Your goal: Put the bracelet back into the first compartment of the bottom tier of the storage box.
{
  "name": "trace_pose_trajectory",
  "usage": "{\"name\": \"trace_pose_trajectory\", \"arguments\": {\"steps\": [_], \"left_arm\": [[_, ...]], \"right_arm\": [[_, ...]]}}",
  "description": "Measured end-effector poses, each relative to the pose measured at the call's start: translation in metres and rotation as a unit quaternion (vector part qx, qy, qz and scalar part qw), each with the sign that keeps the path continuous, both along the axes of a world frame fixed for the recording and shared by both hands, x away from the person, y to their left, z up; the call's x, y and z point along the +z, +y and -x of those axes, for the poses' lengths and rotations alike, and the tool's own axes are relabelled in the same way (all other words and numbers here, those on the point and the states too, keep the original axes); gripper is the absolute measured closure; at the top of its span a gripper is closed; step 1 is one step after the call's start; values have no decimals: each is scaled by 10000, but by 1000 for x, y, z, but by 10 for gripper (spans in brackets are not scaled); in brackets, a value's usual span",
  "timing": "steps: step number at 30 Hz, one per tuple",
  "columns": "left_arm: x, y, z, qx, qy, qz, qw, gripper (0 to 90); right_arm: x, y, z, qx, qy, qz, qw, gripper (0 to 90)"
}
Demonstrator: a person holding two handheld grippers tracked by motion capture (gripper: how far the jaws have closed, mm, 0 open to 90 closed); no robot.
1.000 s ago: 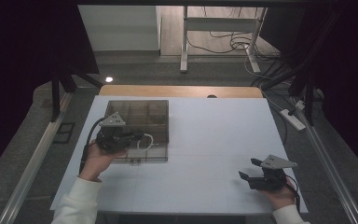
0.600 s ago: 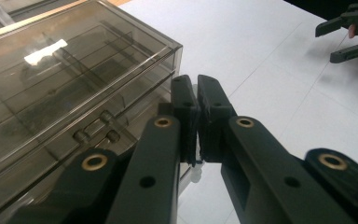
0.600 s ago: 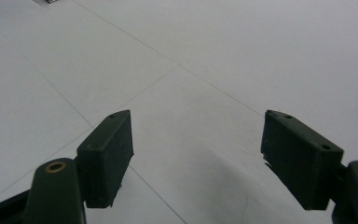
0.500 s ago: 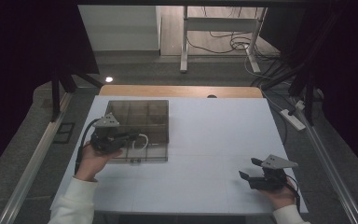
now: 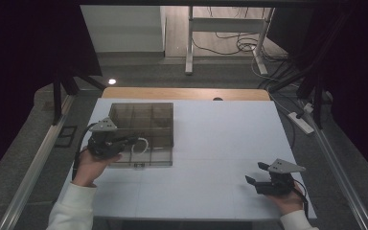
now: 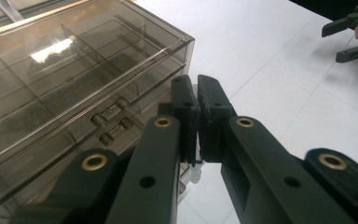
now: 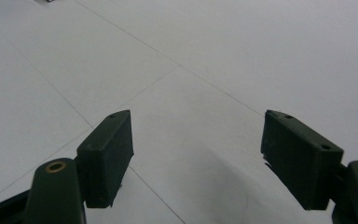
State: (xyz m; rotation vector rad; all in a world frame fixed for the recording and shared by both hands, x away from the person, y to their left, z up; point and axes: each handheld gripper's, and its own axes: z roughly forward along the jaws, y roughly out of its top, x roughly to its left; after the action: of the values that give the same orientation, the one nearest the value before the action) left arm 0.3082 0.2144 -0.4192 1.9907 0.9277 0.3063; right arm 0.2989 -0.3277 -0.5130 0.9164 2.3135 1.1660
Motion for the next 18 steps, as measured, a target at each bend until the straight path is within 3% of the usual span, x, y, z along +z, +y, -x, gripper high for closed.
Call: {"name": "trace_pose_trajectory", "arguments": {"steps": [18], "left_arm": [[-8,20,2,237,84,-25,9997,863]], "right_arm": [[0,0,-1,-7,-2,4,10000,251]]}}
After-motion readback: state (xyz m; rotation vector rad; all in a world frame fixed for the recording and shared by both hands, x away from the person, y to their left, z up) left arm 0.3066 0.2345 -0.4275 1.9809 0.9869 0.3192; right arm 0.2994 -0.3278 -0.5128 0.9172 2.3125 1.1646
